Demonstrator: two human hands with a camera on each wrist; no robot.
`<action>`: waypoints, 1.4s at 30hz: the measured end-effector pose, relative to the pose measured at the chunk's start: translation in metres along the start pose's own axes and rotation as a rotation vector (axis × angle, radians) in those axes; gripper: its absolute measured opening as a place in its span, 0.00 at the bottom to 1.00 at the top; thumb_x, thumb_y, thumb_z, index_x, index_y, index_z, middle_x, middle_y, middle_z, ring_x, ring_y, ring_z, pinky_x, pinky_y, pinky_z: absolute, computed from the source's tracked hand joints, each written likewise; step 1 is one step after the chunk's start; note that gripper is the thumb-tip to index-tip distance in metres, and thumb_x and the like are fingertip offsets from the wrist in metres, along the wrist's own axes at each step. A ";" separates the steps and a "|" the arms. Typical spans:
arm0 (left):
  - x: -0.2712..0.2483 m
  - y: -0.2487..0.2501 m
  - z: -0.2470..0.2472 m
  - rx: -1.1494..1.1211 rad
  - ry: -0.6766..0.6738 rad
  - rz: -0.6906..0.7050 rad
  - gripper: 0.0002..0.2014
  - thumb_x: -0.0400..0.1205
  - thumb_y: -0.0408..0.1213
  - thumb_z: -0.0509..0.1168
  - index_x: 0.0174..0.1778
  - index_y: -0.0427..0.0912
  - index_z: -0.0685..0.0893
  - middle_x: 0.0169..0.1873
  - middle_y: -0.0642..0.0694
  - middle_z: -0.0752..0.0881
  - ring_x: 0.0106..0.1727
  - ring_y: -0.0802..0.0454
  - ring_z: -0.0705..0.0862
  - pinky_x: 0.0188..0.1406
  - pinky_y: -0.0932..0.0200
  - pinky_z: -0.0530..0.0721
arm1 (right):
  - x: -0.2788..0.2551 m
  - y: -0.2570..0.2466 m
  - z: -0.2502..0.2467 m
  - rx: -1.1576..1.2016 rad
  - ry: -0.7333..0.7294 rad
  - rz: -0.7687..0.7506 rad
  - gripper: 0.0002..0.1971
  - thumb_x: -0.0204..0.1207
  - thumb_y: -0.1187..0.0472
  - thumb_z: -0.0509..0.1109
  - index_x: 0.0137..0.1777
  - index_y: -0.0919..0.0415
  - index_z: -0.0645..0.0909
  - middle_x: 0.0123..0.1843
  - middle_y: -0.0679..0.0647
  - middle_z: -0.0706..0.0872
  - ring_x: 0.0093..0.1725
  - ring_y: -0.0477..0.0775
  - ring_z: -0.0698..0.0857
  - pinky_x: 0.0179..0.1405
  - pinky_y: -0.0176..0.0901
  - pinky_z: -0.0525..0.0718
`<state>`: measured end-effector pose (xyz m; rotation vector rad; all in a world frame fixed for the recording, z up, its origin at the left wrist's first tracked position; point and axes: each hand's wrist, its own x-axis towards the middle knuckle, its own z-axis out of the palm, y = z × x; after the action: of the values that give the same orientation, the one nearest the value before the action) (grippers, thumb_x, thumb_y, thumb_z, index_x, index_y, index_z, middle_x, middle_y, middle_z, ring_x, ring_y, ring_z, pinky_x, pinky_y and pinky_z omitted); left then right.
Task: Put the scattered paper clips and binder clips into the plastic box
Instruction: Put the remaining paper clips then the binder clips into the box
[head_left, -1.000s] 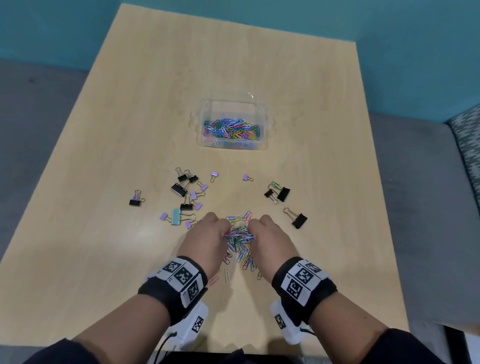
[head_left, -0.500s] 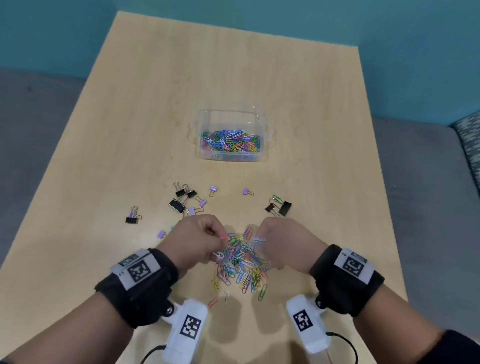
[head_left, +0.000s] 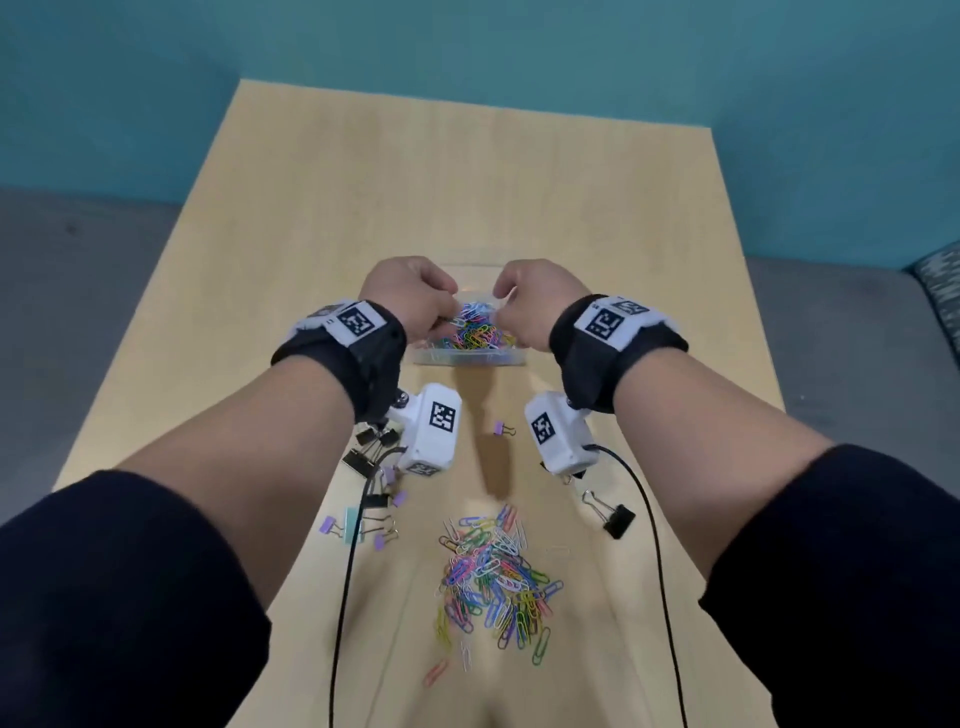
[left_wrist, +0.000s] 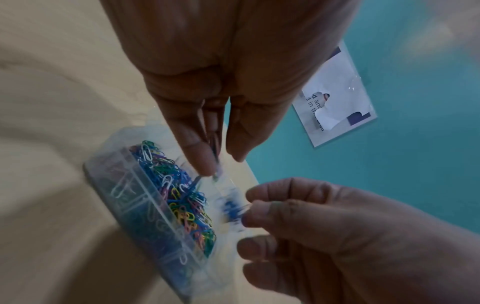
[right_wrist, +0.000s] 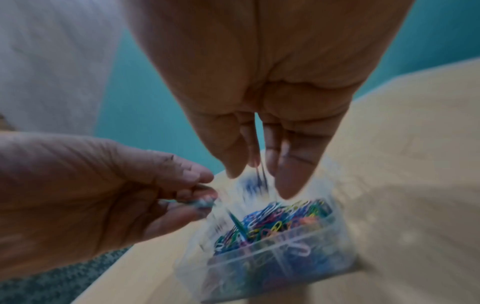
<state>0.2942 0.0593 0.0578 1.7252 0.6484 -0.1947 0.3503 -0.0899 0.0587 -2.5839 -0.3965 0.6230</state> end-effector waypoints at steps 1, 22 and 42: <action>0.000 -0.003 -0.003 0.012 -0.001 0.007 0.09 0.72 0.21 0.70 0.35 0.40 0.83 0.37 0.39 0.83 0.34 0.43 0.86 0.36 0.51 0.90 | -0.003 0.004 -0.001 -0.036 0.017 0.009 0.14 0.73 0.60 0.69 0.59 0.56 0.80 0.53 0.54 0.86 0.50 0.58 0.86 0.47 0.44 0.83; -0.196 -0.185 0.010 1.072 -0.349 0.862 0.19 0.76 0.40 0.56 0.58 0.43 0.86 0.59 0.47 0.86 0.60 0.46 0.83 0.62 0.54 0.80 | -0.241 0.097 0.135 -0.372 -0.174 -0.484 0.33 0.67 0.66 0.53 0.76 0.67 0.67 0.76 0.62 0.72 0.76 0.63 0.70 0.72 0.53 0.74; -0.195 -0.184 0.045 0.905 -0.141 0.346 0.14 0.76 0.37 0.66 0.58 0.48 0.79 0.51 0.48 0.72 0.48 0.48 0.70 0.46 0.51 0.79 | -0.234 0.058 0.160 -0.208 -0.034 -0.113 0.17 0.71 0.71 0.61 0.58 0.57 0.75 0.59 0.56 0.72 0.53 0.60 0.72 0.47 0.48 0.77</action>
<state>0.0465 -0.0226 -0.0201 2.6250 0.1261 -0.4005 0.0813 -0.1699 -0.0129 -2.7256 -0.6453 0.6150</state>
